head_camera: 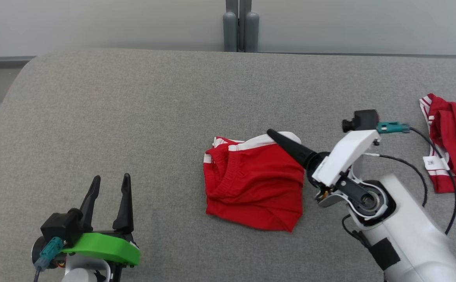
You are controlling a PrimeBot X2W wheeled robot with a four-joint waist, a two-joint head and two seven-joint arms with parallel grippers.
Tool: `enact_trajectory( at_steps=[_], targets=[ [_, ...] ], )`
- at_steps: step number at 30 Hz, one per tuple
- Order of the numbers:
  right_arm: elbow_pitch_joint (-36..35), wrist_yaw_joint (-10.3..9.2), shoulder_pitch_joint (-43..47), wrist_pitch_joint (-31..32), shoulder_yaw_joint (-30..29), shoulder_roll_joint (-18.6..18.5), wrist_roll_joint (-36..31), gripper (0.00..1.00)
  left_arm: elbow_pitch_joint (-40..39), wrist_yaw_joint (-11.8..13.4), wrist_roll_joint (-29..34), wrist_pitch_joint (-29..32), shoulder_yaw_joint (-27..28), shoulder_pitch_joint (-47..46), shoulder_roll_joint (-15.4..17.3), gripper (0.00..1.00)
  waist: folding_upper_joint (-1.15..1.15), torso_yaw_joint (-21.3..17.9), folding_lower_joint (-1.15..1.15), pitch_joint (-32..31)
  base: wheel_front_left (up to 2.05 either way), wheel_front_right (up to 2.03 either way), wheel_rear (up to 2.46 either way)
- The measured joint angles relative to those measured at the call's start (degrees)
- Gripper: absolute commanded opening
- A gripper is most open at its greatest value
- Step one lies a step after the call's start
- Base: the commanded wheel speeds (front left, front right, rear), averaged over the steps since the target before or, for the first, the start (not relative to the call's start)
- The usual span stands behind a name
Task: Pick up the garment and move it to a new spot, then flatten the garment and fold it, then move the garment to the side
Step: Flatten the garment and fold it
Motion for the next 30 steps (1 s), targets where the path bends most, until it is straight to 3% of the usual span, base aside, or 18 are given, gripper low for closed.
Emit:
enact_trajectory(
  at_steps=[7, 13, 19, 30],
  targets=[
    [-12.0, 0.0, 4.0, -7.2, -2.6, -7.2, -4.9, 1.0, -0.6, 0.0, 0.0, 0.0, 0.2, 0.8, 0.2, 1.0, 0.0, -1.1, 0.0, -1.7, 0.0, 0.0, 0.0],
    [-17.6, 0.0, 8.6, -19.8, -3.7, -13.5, -17.4, 1.0, -1.9, 0.0, 0.4, 0.0, 1.7, 2.2, 0.6, 1.0, 0.0, -2.1, 0.0, -2.9, 0.0, 0.0, 0.0],
    [-15.9, 0.01, 12.2, -32.3, -6.7, -13.4, -30.2, 1.0, -4.4, 0.0, 1.8, 0.0, 3.0, 3.0, 0.4, 1.0, 0.0, -3.6, 0.0, -3.8, 0.0, 0.0, 0.0],
    [-6.8, 0.02, 17.9, -36.5, -10.7, -7.2, -47.3, 1.0, -6.4, 0.0, 3.3, 0.0, 5.0, 5.4, 0.1, 1.0, 0.0, -6.0, 0.0, -6.4, 0.0, 0.0, 0.0]
  ],
)
